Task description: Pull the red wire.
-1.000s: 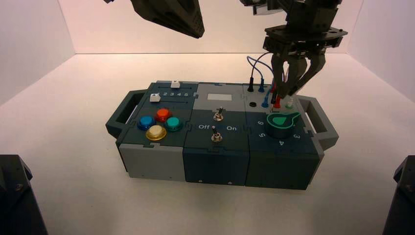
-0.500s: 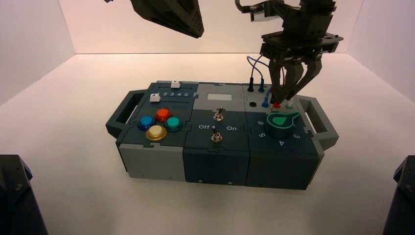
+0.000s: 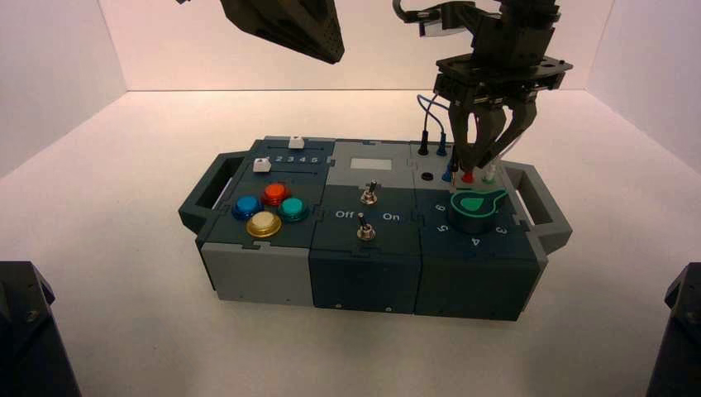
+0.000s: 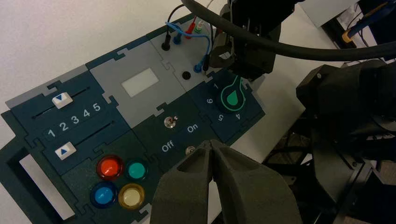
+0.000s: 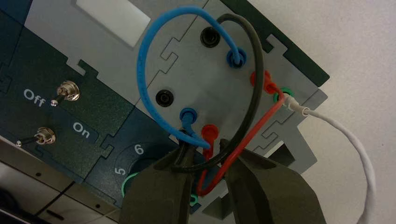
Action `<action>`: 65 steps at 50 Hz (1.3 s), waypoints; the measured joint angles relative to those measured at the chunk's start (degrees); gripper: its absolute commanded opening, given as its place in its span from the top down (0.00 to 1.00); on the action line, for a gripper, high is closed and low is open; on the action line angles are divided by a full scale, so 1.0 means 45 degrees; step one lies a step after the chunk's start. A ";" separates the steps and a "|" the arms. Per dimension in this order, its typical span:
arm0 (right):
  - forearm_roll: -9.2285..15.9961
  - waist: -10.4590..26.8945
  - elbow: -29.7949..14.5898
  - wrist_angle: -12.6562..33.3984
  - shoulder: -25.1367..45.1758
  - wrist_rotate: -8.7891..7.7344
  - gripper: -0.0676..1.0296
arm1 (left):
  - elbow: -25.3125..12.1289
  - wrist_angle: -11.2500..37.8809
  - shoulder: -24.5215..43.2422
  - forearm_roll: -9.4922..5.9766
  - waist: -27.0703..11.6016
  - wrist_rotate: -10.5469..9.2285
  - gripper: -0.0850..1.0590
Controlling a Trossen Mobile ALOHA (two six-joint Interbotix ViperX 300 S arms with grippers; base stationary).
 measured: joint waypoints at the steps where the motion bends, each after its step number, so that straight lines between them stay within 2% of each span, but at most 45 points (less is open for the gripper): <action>1: -0.0020 0.0000 0.0000 0.0000 0.0000 0.0000 0.68 | 0.0000 0.0000 0.0000 0.0000 0.0000 -0.0020 0.95; 21: -0.0020 0.0000 0.0000 -0.0137 0.0176 0.0000 0.76 | 0.0000 0.0000 0.0000 0.0020 0.0000 0.0000 0.95; 34: -0.0039 -0.0020 0.0000 -0.0254 0.0176 0.0000 0.96 | 0.0000 0.0020 0.0000 0.0039 0.0000 0.0039 0.95; 55: -0.0117 0.0020 -0.0020 -0.0234 0.0156 -0.0020 0.97 | 0.0000 0.0156 0.0000 0.0059 0.0020 0.0059 0.95; 65: -0.0254 0.0020 -0.0293 0.0273 -0.0039 0.0039 0.96 | 0.0000 0.0234 -0.0020 0.0117 0.0020 0.0059 0.95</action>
